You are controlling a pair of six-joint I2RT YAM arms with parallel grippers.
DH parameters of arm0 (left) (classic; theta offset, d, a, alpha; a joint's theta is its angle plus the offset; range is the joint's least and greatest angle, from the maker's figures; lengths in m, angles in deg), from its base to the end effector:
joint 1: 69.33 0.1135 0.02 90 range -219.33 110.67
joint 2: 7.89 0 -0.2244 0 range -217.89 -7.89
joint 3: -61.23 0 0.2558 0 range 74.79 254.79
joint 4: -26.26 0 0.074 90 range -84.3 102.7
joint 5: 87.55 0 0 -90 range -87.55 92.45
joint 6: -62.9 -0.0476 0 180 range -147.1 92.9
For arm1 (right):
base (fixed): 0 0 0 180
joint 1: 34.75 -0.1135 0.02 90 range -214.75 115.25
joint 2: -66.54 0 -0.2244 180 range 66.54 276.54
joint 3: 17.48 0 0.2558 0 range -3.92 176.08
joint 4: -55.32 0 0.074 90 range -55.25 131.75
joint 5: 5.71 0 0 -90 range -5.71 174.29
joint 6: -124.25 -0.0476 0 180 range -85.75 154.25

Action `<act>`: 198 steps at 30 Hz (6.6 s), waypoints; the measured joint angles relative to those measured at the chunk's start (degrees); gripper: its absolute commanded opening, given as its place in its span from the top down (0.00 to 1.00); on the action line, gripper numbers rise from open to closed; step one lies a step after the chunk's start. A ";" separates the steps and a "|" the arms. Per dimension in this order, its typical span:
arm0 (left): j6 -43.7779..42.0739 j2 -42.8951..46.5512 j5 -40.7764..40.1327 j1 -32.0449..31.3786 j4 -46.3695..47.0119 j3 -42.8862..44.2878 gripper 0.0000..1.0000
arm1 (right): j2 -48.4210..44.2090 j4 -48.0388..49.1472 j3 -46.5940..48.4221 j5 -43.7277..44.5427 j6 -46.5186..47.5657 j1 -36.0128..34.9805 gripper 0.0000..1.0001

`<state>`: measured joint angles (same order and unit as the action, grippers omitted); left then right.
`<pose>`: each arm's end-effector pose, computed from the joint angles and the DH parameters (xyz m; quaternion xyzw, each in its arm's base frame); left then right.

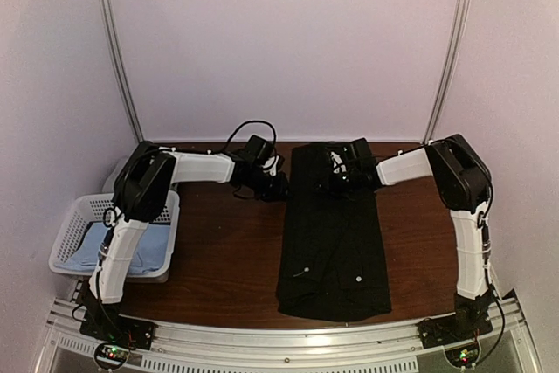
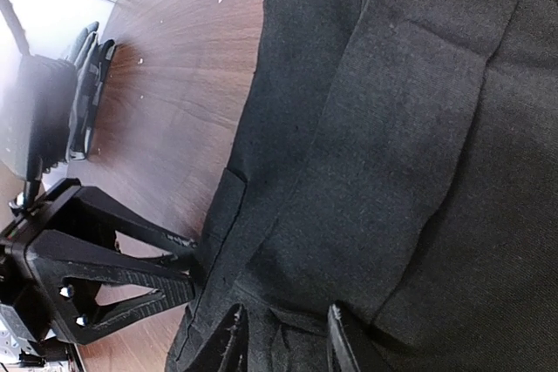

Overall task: Fold and stack the long sleeve shirts
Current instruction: Move the rectangle-folded shirt to the center of the board, then pick up the rectangle-folded shirt from the center of the board, then fold the rectangle-folded shirt at the center of the board.

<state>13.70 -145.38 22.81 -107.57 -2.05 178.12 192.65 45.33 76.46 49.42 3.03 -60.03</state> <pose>0.3847 -0.3242 0.0857 0.0414 0.9228 -0.3475 0.1611 0.3976 0.2179 0.0827 -0.0761 0.8772 0.4244 0.2111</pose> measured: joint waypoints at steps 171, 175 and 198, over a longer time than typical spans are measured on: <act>8.98 43.67 17.38 1.31 10.86 -58.21 1.00 | -41.92 11.37 -47.71 2.54 -18.95 -12.39 1.00; 9.73 39.26 19.21 3.98 13.27 -51.36 1.00 | -38.95 13.35 -42.07 2.51 -19.93 -9.01 1.00; 14.67 13.33 21.81 12.76 19.23 -23.74 1.00 | -13.86 20.72 -23.19 1.22 -24.46 2.56 1.00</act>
<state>28.36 -132.04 44.62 -94.81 17.19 154.39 178.79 66.05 53.27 50.64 -21.43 -57.47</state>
